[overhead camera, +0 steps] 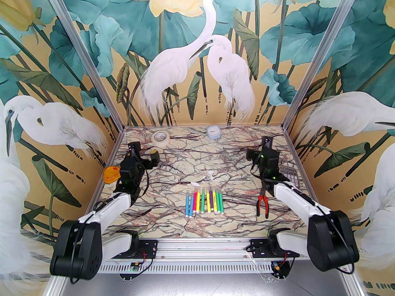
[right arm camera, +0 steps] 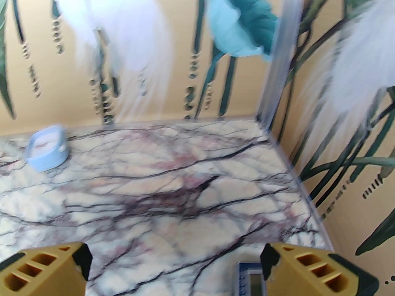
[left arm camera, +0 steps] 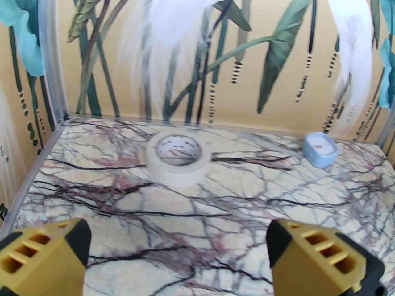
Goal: Open the pen caps
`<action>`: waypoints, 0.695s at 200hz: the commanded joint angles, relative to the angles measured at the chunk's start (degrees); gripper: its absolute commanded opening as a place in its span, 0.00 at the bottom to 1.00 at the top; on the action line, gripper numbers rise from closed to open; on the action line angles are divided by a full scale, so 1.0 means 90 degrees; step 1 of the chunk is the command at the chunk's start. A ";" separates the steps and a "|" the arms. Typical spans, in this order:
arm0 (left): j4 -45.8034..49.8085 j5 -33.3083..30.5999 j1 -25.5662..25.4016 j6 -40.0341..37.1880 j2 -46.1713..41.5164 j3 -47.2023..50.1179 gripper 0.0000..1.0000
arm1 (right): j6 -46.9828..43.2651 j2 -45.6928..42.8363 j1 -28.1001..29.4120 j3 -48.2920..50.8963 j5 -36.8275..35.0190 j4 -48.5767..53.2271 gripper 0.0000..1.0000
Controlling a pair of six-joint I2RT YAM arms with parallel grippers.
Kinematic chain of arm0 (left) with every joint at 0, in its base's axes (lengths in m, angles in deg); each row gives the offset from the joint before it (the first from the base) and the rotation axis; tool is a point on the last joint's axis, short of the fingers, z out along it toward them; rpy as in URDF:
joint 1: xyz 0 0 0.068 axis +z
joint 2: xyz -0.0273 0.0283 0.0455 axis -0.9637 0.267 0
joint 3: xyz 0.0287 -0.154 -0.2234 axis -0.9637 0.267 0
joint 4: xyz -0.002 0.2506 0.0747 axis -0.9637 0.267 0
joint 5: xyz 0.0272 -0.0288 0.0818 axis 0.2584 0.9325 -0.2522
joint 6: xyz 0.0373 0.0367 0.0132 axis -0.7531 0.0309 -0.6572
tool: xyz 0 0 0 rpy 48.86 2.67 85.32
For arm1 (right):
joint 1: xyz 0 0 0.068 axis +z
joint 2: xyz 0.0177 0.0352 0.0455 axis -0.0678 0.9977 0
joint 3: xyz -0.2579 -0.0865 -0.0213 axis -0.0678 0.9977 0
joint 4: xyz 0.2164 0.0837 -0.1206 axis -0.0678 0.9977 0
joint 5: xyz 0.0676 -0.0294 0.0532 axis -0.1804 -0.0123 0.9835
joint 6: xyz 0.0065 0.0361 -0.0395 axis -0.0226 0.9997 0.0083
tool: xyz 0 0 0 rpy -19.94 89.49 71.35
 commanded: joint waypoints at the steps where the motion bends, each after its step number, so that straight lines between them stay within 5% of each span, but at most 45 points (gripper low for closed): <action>1: 0.1275 0.0397 -0.0145 0.0084 -0.0169 -0.0263 0.99 | 0.0492 -0.0147 0.0246 -0.0601 0.0345 0.2124 0.99; 50: 0.2195 0.1392 -0.0574 0.0112 -0.0120 -0.0877 0.99 | 0.0918 -0.0135 0.0909 -0.1335 0.1416 0.3935 0.93; 139: 0.3028 0.1634 -0.1614 0.0179 0.0279 -0.1489 0.99 | 0.1912 0.0731 0.2597 -0.1879 0.2397 0.5263 0.73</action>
